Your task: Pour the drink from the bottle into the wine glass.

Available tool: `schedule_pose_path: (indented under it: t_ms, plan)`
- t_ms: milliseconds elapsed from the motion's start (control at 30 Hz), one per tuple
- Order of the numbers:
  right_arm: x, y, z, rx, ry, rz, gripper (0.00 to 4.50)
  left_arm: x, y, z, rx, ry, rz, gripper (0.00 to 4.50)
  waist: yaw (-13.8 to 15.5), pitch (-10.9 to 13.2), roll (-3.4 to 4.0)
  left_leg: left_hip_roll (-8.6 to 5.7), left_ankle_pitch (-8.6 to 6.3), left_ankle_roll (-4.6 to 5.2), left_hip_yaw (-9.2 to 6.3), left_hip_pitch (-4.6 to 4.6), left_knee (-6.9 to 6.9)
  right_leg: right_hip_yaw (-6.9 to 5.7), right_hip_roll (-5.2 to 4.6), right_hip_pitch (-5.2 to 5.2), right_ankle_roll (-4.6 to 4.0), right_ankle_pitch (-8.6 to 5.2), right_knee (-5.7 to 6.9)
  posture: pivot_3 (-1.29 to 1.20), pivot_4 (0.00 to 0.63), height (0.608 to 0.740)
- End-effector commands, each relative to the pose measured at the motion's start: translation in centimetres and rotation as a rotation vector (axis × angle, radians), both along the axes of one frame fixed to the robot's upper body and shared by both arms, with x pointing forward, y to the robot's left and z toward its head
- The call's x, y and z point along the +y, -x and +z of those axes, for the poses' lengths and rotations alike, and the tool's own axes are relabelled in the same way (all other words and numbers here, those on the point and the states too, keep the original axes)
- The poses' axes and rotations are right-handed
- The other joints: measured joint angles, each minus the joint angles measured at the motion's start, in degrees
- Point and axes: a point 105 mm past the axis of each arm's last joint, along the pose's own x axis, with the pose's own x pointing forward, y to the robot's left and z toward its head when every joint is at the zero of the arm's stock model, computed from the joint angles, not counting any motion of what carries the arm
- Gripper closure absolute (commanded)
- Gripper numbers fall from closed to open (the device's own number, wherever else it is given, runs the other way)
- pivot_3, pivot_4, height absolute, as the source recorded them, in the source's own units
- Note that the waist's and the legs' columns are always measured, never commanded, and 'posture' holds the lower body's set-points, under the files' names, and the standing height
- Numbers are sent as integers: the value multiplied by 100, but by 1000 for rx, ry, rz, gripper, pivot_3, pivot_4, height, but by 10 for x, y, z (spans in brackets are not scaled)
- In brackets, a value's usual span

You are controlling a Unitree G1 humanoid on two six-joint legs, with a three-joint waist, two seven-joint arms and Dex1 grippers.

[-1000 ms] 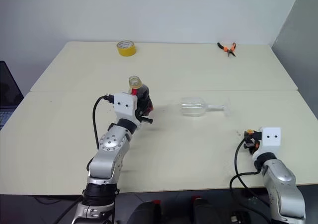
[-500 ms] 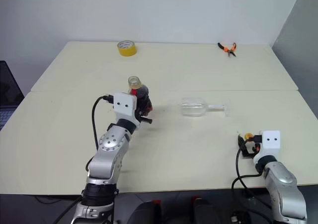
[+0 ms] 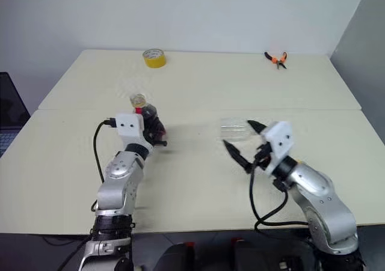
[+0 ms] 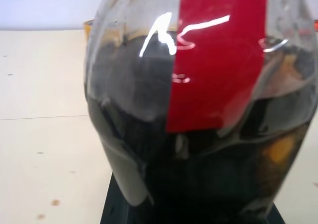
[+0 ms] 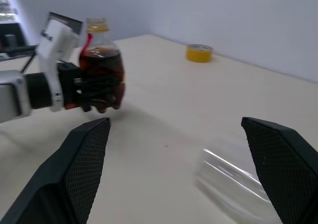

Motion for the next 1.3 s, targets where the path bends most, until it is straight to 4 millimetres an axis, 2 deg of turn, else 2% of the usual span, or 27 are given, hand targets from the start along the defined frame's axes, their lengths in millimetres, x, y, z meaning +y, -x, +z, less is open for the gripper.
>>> schedule_pose_path:
  t_ms: [33, 167, 300, 533, 667, 933, 1033, 1200, 1300]
  plan:
    - [10, -4, 1, -15, 22, 32, 0, 10, -6, 21, -97, 17, 22, 3835, 16, 0, -1, -1, 0, 0, -1, -2, 1, -2, -3, 0, 0, 0, -2, 0, 150, 740]
    - [19, -12, 0, -15, 42, 38, 0, 14, -22, 20, -81, 103, 30, 3835, 53, 1, -3, -4, 0, 0, -4, -14, 7, -8, -12, -3, 5, 4, -10, 0, 150, 740]
    - [22, -14, -2, -14, 50, 37, 0, 6, -30, 14, -65, 55, -22, 3835, 61, 2, -6, -4, 1, 1, -12, -16, 9, -16, -11, -4, 6, 6, -8, 0, 150, 740]
    - [25, -11, -5, 1, 54, 39, 0, 13, -37, 1, -14, -31, -33, 3835, 56, 2, -6, -1, 1, 0, -12, -18, 8, -16, -12, -8, 5, 7, -3, 0, 150, 740]
    - [24, -10, -7, 11, 59, 41, 0, 20, -36, -5, -2, -48, -29, 2581, 43, 2, -6, 0, 1, 0, -12, -11, 8, -16, -12, -8, 5, 7, 7, 0, 150, 740]
    - [19, -8, -9, 20, 76, 38, 0, 14, -31, -9, -11, -64, -61, 15, 37, 2, -6, -1, 1, 0, -9, -13, 9, -14, -12, -8, 5, 7, 5, 0, 150, 740]
    - [15, -7, -10, 16, 95, 28, 0, 13, -25, -11, -14, -71, -70, 15, 35, 2, -6, 0, 1, 0, -10, -13, 9, -15, -12, -8, 5, 7, 6, 0, 150, 740]
    - [-2, 1, -15, 10, 129, -29, 0, 14, 2, -18, -7, -148, -73, 15, 28, 2, -6, 0, 1, -1, -7, -13, 7, -9, -15, -8, 5, 7, 2, 0, 150, 740]
    - [-22, 3, -31, -15, 242, -106, 0, 22, 21, -17, -6, -201, -54, 15, 25, 2, -6, 1, 1, -1, -9, -12, 8, -11, -15, -7, 5, 7, 6, 0, 150, 740]
